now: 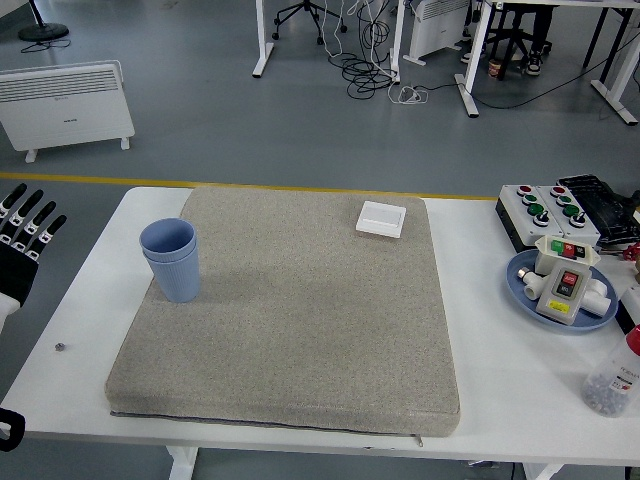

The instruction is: Push cup pick cup insert cup

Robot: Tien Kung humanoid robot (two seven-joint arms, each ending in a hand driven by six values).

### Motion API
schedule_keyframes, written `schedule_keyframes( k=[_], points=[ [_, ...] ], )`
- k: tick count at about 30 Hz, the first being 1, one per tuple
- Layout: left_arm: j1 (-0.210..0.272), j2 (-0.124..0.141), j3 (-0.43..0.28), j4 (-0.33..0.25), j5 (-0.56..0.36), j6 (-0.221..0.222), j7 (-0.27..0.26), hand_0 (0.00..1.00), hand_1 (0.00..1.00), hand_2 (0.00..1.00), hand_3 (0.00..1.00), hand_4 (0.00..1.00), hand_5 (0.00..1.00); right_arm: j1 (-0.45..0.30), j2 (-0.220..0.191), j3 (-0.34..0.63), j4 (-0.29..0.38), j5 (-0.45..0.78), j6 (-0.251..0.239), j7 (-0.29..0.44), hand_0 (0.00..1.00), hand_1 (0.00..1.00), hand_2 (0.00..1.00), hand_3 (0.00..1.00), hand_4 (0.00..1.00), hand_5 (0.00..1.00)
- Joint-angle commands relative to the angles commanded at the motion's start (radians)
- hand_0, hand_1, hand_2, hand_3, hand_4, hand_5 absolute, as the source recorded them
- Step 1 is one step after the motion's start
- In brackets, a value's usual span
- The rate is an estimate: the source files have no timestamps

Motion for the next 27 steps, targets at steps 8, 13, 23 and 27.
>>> schedule_keyframes(
  k=[8, 13, 23, 27],
  points=[
    [0.084, -0.074, -0.024, -0.013, 0.087, 0.011, 0.013, 0.744, 0.766, 0.77, 0.692, 0.584, 0.929, -0.001, -0.004, 0.002, 0.0, -0.02, 0.002, -0.002, 0.675, 0.584, 0.582, 0.576, 0.099, 0.543],
    [0.109, -0.082, -0.019, -0.001, 0.133, 0.01, 0.012, 0.765, 0.79, 0.795, 0.718, 0.593, 0.988, -0.002, -0.006, 0.002, 0.0, -0.022, 0.002, -0.002, 0.674, 0.585, 0.582, 0.576, 0.099, 0.544],
    [0.11, -0.099, 0.002, 0.01, 0.098, -0.051, 0.015, 0.8, 0.816, 0.845, 0.781, 0.621, 0.998, 0.005, -0.007, -0.002, 0.0, -0.016, 0.003, 0.001, 0.674, 0.584, 0.583, 0.576, 0.099, 0.543],
    [0.109, -0.1, 0.009, 0.014, 0.103, -0.057, 0.025, 0.838, 0.852, 0.913, 0.833, 0.639, 0.998, 0.008, -0.007, -0.002, 0.0, -0.014, 0.003, 0.0, 0.674, 0.585, 0.581, 0.576, 0.098, 0.543]
  ],
)
